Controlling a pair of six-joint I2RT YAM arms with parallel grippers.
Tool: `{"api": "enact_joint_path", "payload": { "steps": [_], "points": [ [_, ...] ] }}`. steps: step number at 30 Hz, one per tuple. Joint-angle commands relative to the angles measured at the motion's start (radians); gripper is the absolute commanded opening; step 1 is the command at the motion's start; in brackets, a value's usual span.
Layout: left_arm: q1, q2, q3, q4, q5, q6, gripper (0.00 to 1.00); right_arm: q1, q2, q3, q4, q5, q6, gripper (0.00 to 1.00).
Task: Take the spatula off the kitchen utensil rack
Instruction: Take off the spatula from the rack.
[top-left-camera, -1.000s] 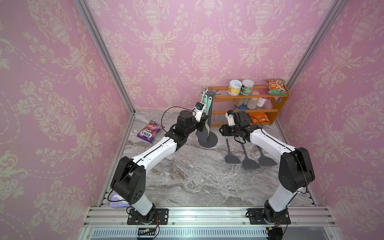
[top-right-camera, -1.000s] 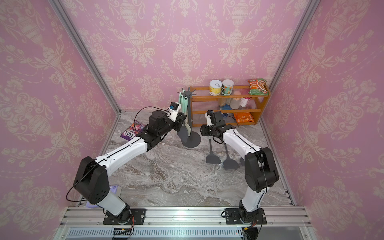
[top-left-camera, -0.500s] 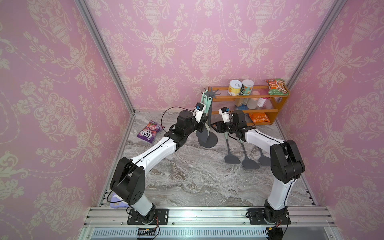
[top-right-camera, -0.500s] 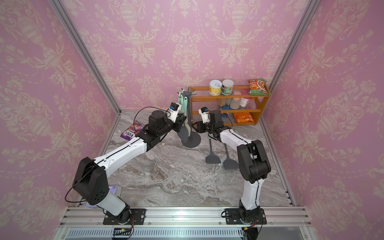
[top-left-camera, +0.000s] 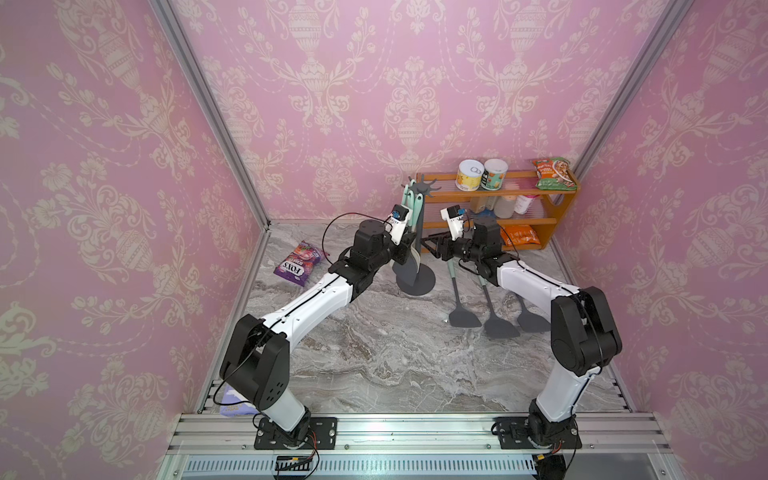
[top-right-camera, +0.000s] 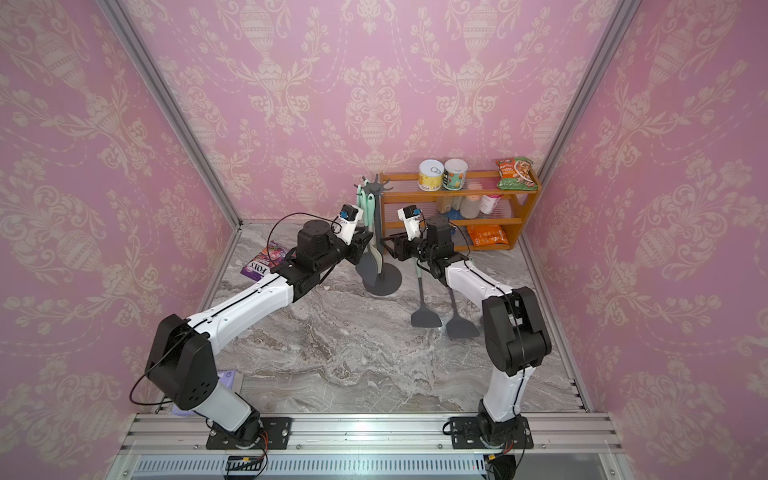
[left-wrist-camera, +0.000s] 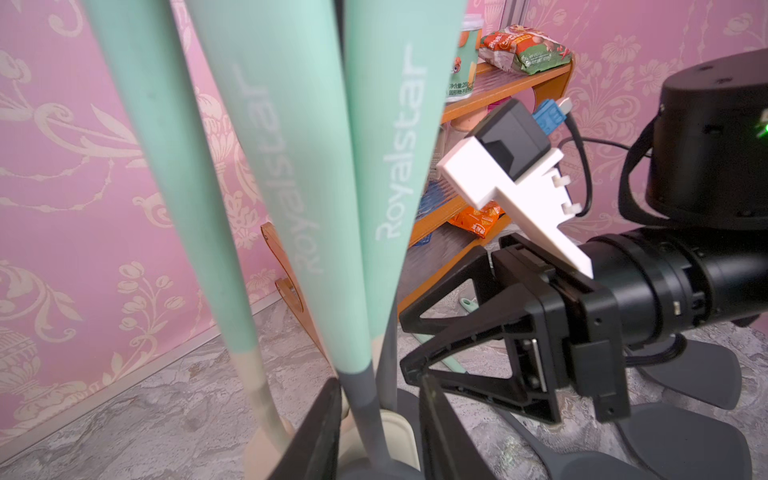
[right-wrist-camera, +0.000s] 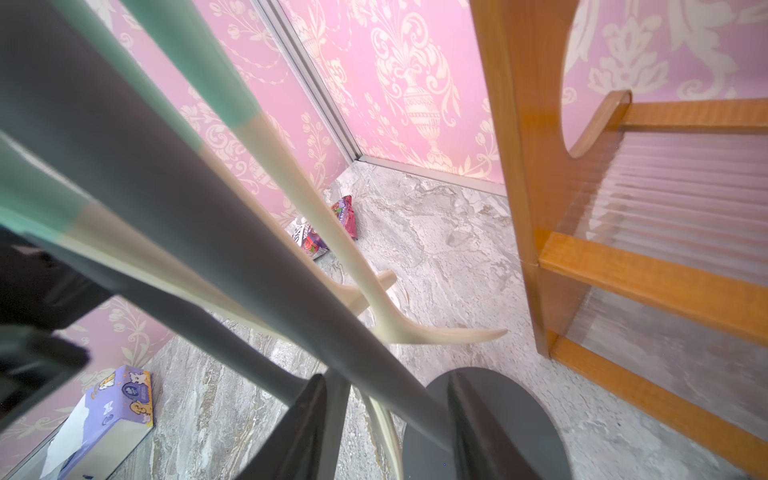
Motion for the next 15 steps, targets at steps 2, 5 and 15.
{"api": "enact_joint_path", "payload": {
  "steps": [2, 5, 15],
  "points": [
    [0.009, 0.014, 0.050, -0.015, 0.002, 0.014, 0.34, 0.007, -0.044, 0.065, -0.033, -0.034, -0.047, 0.50],
    [0.009, 0.018, 0.052, -0.006, 0.004, 0.010, 0.33, 0.009, -0.030, 0.115, -0.094, -0.027, -0.084, 0.50],
    [0.009, 0.032, 0.067, -0.016, 0.004, 0.010, 0.33, 0.015, 0.030, 0.188, -0.094, -0.066, -0.106, 0.49]
  ]
}}
